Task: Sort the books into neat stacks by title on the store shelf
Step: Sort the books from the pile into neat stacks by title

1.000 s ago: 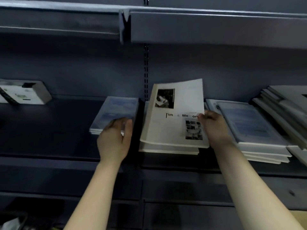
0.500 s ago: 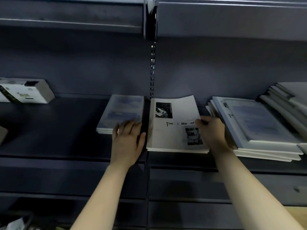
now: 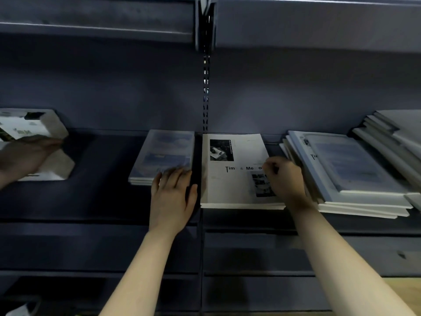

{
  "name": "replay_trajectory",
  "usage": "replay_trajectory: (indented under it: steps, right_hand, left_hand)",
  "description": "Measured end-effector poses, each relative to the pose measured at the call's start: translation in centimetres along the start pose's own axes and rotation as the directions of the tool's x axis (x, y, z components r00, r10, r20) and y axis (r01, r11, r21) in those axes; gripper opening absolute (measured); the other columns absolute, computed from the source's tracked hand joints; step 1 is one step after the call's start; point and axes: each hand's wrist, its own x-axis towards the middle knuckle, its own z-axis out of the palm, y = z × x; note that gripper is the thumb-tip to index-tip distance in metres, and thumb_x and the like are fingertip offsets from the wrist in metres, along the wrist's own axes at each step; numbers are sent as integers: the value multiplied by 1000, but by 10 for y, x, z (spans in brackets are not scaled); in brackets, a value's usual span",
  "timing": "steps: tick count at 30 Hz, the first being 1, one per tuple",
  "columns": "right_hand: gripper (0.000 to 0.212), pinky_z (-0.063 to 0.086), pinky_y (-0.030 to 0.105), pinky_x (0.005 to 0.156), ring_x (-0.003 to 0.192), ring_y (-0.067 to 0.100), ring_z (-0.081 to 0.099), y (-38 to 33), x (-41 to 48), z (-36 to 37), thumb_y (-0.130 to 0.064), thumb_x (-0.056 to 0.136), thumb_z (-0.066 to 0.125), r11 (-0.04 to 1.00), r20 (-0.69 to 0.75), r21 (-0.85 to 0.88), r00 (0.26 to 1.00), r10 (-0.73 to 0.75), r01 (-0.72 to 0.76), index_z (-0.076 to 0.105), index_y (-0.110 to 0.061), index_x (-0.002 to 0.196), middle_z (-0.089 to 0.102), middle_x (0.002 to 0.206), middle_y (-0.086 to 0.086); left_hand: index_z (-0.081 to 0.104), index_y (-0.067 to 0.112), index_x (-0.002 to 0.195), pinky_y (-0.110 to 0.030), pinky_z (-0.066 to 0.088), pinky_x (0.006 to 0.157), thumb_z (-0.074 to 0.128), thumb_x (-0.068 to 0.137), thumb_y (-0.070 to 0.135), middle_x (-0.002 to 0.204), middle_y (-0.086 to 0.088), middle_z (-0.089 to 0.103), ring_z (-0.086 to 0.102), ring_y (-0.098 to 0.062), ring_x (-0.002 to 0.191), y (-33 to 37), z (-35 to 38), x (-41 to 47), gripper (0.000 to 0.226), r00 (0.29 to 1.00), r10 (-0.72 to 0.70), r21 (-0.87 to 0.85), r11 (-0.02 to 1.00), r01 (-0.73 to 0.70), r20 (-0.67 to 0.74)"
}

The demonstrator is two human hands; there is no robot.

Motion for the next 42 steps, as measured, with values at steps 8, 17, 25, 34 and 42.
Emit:
replay_trajectory:
  steps: [8, 17, 25, 34, 42]
  right_hand:
    - [44, 45, 25, 89, 105, 13, 58, 2, -15, -20, -30, 75, 80, 957, 349, 275, 937, -8, -94, 65, -18, 114, 62, 109, -7]
    - [109, 31, 49, 113, 140, 25, 24, 4, -15, -32, -36, 62, 87, 986, 587, -160, 808, 49, 57, 23, -31, 150, 19, 154, 1]
    - [104, 37, 44, 109, 131, 25, 38, -1, -14, -34, -29, 60, 88, 986, 548, -154, 836, 34, 61, 32, -27, 147, 37, 145, 3]
    - [103, 35, 41, 108, 132, 24, 37, -6, -17, -37, -29, 62, 87, 984, 547, -168, 836, 45, 57, 30, -29, 148, 36, 144, 3]
    - [56, 43, 35, 102, 116, 12, 53, -13, -14, -49, -42, 78, 75, 998, 610, 34, 793, 18, -49, 54, -25, 127, 56, 124, -9]
  left_hand:
    - [59, 13, 122, -45, 24, 110, 37, 92, 37, 127, -8, 59, 48, -27, 123, 1, -1, 0, 45, 1000, -8, -1, 1000, 8, 2]
    - [60, 13, 122, -45, 26, 109, 36, 92, 35, 129, -6, 58, 48, -26, 124, 1, 0, 0, 44, 1000, -1, 8, 1000, 0, 14]
    - [60, 13, 122, -45, 25, 109, 36, 91, 34, 129, -7, 58, 48, -27, 124, 2, -1, 0, 44, 1000, 5, 10, 1000, -5, 7]
    - [59, 13, 122, -46, 26, 109, 37, 90, 35, 128, -7, 58, 48, -26, 124, 3, -1, 1, 45, 1000, 0, 15, 1000, 0, 7]
    - [58, 17, 124, -50, 23, 109, 33, 89, 38, 131, -5, 57, 48, -27, 125, 16, -1, 12, 48, 997, 29, 19, 999, -31, 69]
